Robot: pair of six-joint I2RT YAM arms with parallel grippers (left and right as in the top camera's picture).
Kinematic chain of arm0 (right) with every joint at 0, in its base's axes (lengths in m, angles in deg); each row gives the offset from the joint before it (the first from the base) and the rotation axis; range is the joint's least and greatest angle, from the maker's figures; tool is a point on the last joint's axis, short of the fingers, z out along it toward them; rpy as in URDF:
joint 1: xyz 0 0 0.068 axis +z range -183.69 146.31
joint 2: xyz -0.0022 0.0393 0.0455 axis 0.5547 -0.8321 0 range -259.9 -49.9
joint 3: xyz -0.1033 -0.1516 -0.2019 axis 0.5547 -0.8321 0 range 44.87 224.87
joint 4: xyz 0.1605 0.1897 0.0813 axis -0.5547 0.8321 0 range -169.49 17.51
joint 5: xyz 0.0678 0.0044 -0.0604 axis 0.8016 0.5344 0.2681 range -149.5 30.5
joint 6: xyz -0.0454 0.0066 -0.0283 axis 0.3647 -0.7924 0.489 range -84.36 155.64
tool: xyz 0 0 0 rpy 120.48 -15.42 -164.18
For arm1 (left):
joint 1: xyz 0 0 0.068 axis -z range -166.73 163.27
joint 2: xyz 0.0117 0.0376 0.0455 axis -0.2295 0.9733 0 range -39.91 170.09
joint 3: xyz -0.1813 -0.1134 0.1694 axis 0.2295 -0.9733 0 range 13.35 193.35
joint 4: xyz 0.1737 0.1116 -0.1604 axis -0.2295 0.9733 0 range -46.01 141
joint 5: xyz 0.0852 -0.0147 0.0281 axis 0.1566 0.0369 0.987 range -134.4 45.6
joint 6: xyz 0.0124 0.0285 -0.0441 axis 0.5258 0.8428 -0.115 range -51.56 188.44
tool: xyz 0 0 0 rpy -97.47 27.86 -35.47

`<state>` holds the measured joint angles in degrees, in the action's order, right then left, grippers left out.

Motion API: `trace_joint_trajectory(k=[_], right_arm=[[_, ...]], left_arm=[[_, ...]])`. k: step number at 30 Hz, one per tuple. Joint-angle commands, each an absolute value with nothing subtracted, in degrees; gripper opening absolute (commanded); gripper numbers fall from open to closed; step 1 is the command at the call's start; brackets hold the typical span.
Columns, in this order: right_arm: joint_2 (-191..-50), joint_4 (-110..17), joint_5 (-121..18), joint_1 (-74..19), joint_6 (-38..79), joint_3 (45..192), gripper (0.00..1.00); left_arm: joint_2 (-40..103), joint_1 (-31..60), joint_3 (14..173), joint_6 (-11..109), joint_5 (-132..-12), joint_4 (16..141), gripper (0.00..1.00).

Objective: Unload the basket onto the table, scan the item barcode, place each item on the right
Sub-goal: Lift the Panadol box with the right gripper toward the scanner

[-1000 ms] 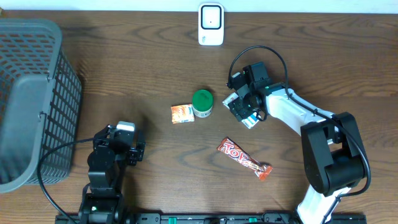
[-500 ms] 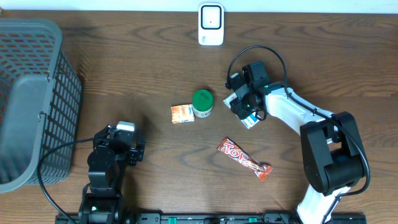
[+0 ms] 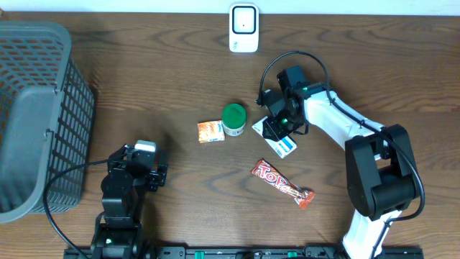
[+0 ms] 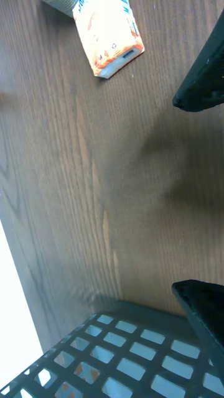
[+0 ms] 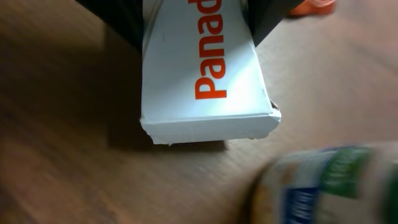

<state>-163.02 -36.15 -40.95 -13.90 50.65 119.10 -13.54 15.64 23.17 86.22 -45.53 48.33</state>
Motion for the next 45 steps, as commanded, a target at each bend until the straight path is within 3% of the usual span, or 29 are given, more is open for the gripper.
trace_joint_trajectory(k=[1,7,15,31,45], right_arm=[[-163.4,-33.2,-34.3,-13.4,51.2,123.0,0.37],[-163.4,-27.0,-30.8,-14.6,53.7,126.6,0.33],[-163.4,-22.6,-24.5,-17.2,53.8,129.3,0.37],[-163.4,-16.3,4.0,-24.0,56.1,131.5,0.39],[-163.4,-16.7,4.2,-25.0,59.5,131.4,0.35]], left_arm=[[-13.8,15.8,23.2,85.7,-45.0,48.3,0.87],[-13.8,15.8,23.2,85.7,-45.0,48.3,0.87],[-13.8,15.8,23.2,85.7,-45.0,48.3,0.87],[-13.8,15.8,23.2,85.7,-45.0,48.3,0.87],[-13.8,15.8,23.2,85.7,-45.0,48.3,0.87]])
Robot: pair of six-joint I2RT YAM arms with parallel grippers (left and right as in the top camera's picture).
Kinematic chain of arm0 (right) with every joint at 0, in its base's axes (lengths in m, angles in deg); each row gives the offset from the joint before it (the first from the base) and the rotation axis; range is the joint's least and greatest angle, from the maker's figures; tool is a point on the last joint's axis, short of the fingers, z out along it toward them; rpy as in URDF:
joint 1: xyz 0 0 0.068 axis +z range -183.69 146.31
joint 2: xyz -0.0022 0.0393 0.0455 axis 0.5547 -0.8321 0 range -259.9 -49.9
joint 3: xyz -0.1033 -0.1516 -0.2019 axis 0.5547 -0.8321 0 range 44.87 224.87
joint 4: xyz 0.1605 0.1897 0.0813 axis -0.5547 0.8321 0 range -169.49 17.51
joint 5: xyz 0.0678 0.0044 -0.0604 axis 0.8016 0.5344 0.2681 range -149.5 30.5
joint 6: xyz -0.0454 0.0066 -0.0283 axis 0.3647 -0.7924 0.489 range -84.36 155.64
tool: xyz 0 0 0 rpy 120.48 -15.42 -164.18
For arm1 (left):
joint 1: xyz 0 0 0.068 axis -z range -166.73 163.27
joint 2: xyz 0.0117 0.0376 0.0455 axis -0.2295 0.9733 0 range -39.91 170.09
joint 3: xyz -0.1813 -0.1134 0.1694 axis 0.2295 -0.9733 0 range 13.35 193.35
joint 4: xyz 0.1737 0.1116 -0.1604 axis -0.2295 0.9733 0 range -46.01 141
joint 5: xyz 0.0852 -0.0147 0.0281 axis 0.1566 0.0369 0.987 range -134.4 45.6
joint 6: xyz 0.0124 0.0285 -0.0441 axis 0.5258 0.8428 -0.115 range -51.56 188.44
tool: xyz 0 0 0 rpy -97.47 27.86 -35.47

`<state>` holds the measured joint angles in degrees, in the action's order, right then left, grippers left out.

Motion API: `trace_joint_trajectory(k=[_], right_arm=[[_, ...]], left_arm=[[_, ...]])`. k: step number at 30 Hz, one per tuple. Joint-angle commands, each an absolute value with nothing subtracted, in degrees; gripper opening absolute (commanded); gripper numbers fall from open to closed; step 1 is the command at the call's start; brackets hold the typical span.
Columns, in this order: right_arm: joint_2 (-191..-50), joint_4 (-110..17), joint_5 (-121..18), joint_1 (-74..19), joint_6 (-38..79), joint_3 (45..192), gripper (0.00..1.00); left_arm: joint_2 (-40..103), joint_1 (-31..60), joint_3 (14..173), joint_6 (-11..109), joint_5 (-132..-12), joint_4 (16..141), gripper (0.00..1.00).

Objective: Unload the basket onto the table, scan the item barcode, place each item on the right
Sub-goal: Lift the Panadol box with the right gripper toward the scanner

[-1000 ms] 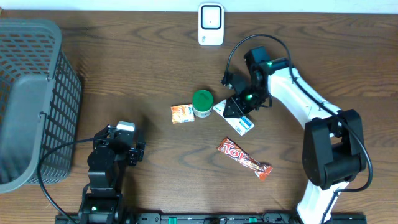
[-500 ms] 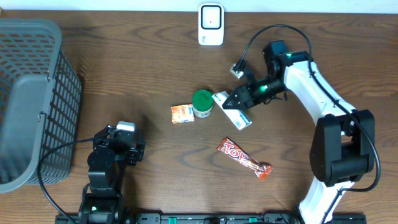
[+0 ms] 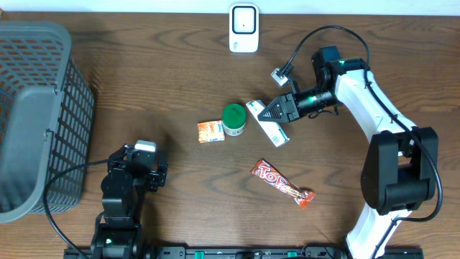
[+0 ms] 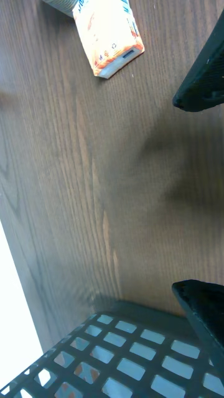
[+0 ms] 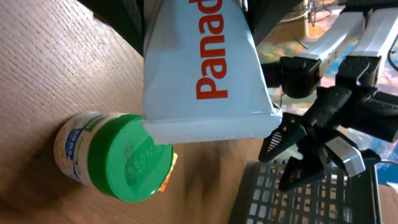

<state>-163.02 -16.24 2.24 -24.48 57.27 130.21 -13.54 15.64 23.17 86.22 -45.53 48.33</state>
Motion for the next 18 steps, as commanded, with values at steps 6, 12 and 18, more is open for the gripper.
trace_joint_trajectory(k=[6,12,18], right_arm=[[-163.4,-25.2,-7.9,-24.0,51.7,131.5,0.27],[-163.4,-32.3,-21.1,-20.3,45.3,132.9,0.30],[-163.4,-37.1,-40.5,-15.2,42.5,138.2,0.34]], left_arm=[[-13.8,15.8,23.2,85.7,-45.0,48.3,0.87],[-13.8,15.8,23.2,85.7,-45.0,48.3,0.87],[-13.8,15.8,23.2,85.7,-45.0,48.3,0.87]])
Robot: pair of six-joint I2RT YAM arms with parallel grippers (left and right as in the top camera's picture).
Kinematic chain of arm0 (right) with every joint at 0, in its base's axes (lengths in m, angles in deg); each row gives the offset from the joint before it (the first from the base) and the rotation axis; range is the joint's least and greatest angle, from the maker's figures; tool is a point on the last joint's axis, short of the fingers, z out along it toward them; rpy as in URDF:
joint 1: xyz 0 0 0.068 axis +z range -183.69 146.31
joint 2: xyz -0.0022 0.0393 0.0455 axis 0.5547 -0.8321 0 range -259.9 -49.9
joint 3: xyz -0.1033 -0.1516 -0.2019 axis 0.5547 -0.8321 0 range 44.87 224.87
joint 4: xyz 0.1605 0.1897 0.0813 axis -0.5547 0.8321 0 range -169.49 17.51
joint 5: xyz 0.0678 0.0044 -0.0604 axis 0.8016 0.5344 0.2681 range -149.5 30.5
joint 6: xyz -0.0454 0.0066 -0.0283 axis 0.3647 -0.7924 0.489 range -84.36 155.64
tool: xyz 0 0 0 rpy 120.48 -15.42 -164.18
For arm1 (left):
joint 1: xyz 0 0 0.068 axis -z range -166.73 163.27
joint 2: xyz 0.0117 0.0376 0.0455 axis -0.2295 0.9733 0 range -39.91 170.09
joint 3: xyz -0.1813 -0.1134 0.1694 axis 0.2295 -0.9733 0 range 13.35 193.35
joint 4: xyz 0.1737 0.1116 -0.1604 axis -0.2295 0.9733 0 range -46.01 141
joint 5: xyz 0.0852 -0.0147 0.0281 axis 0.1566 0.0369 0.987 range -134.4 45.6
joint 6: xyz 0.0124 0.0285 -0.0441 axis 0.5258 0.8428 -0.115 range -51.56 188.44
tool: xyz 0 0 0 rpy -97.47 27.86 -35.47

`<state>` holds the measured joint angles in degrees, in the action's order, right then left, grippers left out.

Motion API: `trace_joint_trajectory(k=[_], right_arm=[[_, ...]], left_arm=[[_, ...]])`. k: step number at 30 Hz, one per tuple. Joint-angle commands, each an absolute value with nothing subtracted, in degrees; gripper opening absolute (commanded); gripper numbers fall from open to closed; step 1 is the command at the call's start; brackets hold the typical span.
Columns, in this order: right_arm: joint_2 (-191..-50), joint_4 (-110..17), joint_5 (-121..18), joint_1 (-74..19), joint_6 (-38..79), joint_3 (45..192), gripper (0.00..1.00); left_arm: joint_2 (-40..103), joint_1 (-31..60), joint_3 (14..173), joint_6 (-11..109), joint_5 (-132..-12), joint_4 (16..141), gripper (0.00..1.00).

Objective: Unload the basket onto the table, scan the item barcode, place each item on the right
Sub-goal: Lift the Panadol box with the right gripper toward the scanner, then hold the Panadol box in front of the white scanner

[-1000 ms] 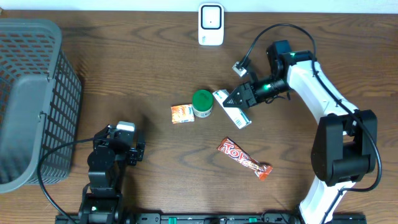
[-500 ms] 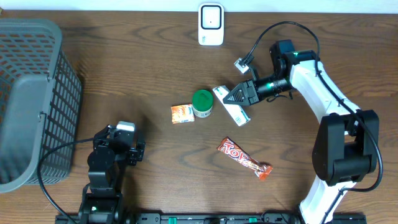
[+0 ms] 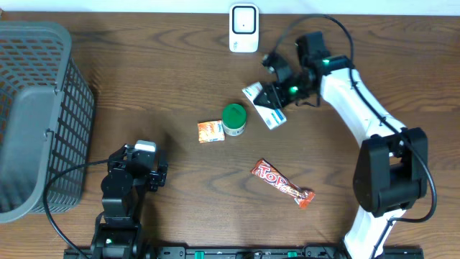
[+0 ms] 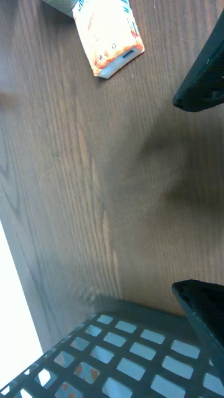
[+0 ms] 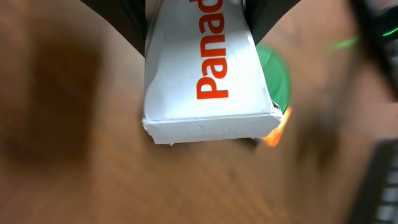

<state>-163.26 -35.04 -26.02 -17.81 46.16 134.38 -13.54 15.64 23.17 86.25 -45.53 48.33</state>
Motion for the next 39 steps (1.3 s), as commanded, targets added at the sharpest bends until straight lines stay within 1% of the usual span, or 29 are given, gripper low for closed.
trace_joint_trajectory(k=[1,3,9,16,17,19,21,23,24,25,27,29,33,39], right_arm=[[-163.4,-38.7,-44.1,-14.4,42.0,139.0,0.36],[-163.4,-41.7,-48.7,-13.3,42.1,140.4,0.39],[-163.5,-53.4,-55.1,-12.7,42.1,141.6,0.45],[-165.2,-68.5,-62.0,-12.7,45.6,141.6,0.44],[-165.3,-68.8,-62.0,-12.7,45.6,141.6,0.46],[-165.4,-67.1,-61.0,-12.7,45.6,141.6,0.58],[-165.5,-64.5,-59.3,-12.7,45.6,141.6,0.64],[-166.1,-62.6,-58.7,-12.8,45.6,141.6,0.72],[-166.7,-61.7,-58.2,-13.0,46.0,141.6,0.77],[-167.5,-60.5,-57.0,-13.2,47.1,141.6,0.84],[-169.3,-58.1,-54.0,-13.6,48.6,141.6,0.94],[-171.3,-56.4,-52.7,-13.7,48.5,141.6,0.99],[-174.8,-56.0,-52.7,-13.7,48.4,141.6,0.99],[-178.5,-59.3,-52.8,-13.6,49.3,141.6,0.99]], left_arm=[[-13.8,15.8,23.2,85.7,-45.0,48.3,0.87],[-13.8,15.8,23.2,85.7,-45.0,48.3,0.87],[-13.8,15.8,23.2,85.7,-45.0,48.3,0.87],[-13.8,15.8,23.2,85.7,-45.0,48.3,0.87],[-13.8,15.8,23.2,85.7,-45.0,48.3,0.87],[-13.8,15.8,23.2,85.7,-45.0,48.3,0.87],[-13.8,15.8,23.2,85.7,-45.0,48.3,0.87],[-13.8,15.8,23.2,85.7,-45.0,48.3,0.87],[-13.8,15.8,23.2,85.7,-45.0,48.3,0.87],[-13.8,15.8,23.2,85.7,-45.0,48.3,0.87],[-13.8,15.8,23.2,85.7,-45.0,48.3,0.87],[-13.8,15.8,23.2,85.7,-45.0,48.3,0.87],[-13.8,15.8,23.2,85.7,-45.0,48.3,0.87],[-13.8,15.8,23.2,85.7,-45.0,48.3,0.87]])
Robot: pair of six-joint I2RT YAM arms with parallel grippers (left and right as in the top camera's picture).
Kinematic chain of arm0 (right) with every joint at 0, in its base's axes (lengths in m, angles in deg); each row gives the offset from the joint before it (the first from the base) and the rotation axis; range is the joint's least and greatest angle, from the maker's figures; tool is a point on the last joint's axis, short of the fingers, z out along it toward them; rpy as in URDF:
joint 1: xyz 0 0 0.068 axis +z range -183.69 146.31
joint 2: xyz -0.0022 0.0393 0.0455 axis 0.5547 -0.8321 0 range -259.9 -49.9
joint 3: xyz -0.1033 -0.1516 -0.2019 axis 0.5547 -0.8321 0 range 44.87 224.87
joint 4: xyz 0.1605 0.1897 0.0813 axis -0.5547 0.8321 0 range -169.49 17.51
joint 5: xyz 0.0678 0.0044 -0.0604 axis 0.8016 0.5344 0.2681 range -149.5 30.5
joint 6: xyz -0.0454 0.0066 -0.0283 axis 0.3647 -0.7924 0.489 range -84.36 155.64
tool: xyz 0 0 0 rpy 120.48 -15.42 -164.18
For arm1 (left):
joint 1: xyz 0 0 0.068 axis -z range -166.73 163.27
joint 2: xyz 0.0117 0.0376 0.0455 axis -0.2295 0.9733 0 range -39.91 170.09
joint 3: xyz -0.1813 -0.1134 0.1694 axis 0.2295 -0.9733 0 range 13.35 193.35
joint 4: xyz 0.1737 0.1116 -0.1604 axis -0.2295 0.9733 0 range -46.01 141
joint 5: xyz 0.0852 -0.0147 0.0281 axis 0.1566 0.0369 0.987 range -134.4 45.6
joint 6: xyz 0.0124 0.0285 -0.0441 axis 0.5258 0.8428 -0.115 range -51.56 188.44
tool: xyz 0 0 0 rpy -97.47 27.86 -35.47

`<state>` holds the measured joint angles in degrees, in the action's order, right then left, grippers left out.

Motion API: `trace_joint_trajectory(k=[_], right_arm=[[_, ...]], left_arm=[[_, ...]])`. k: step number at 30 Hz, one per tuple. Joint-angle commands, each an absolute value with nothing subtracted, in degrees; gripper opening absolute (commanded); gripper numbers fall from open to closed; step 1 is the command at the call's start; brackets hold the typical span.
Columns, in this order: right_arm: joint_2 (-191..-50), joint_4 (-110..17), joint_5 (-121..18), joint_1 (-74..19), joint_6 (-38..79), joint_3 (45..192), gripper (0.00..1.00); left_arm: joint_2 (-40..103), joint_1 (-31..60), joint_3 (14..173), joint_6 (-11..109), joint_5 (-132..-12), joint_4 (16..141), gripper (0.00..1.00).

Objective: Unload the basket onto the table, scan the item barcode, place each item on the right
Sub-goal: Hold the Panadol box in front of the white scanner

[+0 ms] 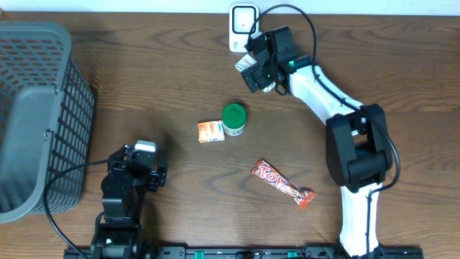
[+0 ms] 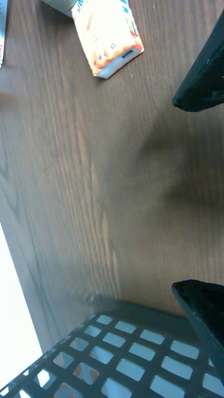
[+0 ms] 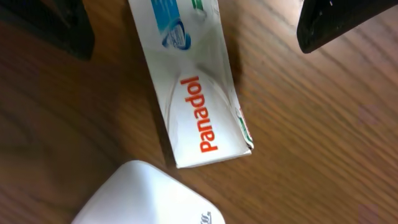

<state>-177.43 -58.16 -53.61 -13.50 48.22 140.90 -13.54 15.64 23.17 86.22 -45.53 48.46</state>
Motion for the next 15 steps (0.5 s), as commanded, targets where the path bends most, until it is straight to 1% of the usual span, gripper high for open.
trace_joint_trajectory(k=[1,10,12,15], right_arm=[[-179.2,-59.9,-52.7,-13.5,49.6,141.6,0.99],[-186.4,-65.5,-52.8,-13.0,48.0,141.6,0.99],[-186.7,-65.7,-52.8,-13.0,47.4,141.6,0.92],[-186.5,-65.6,-53.0,-13.0,45.9,141.6,0.73]], left_arm=[[-13.8,15.8,23.2,85.7,-45.0,48.3,0.87],[-13.8,15.8,23.2,85.7,-45.0,48.3,0.87],[-13.8,15.8,23.2,85.7,-45.0,48.3,0.87],[-13.8,15.8,23.2,85.7,-45.0,48.3,0.87]])
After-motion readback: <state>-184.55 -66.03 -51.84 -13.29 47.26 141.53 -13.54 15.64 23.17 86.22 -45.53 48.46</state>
